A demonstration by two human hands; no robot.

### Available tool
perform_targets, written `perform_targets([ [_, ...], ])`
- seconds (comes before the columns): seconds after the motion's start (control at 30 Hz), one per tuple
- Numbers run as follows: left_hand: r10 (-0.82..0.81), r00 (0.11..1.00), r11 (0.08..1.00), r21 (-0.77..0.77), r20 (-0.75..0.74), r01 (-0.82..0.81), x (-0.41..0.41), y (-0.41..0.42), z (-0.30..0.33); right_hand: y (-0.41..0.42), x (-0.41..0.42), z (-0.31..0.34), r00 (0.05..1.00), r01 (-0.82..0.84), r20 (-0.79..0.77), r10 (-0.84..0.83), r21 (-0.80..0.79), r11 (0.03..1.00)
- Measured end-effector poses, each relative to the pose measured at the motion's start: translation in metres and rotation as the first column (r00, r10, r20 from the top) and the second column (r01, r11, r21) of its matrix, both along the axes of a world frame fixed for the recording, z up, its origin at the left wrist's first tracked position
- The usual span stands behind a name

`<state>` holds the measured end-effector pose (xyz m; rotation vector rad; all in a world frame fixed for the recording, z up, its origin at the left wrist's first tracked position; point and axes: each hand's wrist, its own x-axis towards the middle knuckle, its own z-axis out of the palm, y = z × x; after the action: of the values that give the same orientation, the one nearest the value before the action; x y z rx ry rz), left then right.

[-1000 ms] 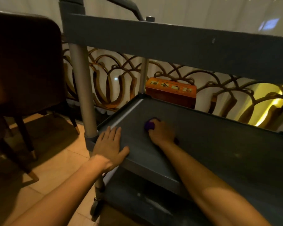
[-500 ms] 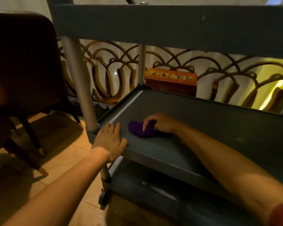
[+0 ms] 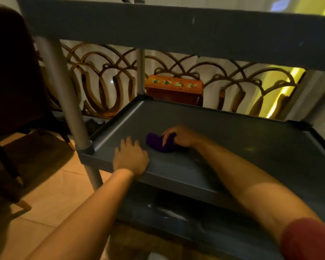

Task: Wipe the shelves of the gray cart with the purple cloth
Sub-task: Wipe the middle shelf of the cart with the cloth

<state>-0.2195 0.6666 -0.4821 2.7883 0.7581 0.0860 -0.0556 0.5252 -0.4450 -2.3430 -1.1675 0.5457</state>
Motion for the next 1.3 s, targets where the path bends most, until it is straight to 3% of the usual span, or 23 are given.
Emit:
perform_targets([
  [0.1,0.01,0.995,1.0,0.004,-0.097,-0.009,0.0,0.003,-0.001,-0.023,0.002,-0.002,0.998,-0.037,-0.045,0.034,-0.074,0.997],
  [0.3,-0.008,0.996,1.0,0.02,-0.092,0.01,0.002,0.008,-0.001,-0.135,-0.032,0.017,0.989,-0.125,-0.098,0.107,-0.194,0.973],
  [0.43,-0.004,0.995,0.999,0.045,-0.104,0.009,0.001,0.007,-0.003,-0.231,-0.059,0.023,0.998,0.003,-0.061,-0.022,-0.288,0.958],
  [0.53,0.013,0.994,0.998,0.069,-0.104,-0.006,-0.002,-0.001,0.0,-0.251,-0.068,0.03,0.994,0.079,-0.045,-0.1,-0.34,0.937],
  [0.63,-0.093,0.991,0.987,0.122,-0.094,0.105,0.001,-0.024,0.011,-0.231,-0.062,0.044,0.983,0.172,-0.021,-0.185,-0.276,0.946],
  [0.73,-0.216,0.976,0.975,-0.05,0.006,0.216,0.018,-0.071,0.026,-0.195,-0.046,0.055,0.96,0.277,-0.018,-0.279,-0.077,0.958],
  [0.87,-0.267,0.963,0.963,-0.037,-0.016,0.267,0.028,-0.117,0.012,-0.157,-0.056,0.021,0.983,0.183,0.049,-0.178,-0.126,0.975],
  [1.0,-0.268,0.963,0.962,0.064,0.034,0.266,0.033,-0.115,-0.004,-0.203,-0.063,0.003,0.975,0.221,0.037,-0.219,-0.061,0.973],
  [1.17,-0.268,0.963,0.961,0.079,0.014,0.266,0.032,-0.119,-0.003,-0.315,-0.079,0.019,0.941,0.339,0.08,-0.33,-0.179,0.923],
  [1.3,-0.263,0.963,0.962,0.096,0.066,0.256,0.026,-0.119,-0.001,-0.368,-0.08,0.033,0.871,0.486,0.161,-0.464,-0.418,0.768],
])
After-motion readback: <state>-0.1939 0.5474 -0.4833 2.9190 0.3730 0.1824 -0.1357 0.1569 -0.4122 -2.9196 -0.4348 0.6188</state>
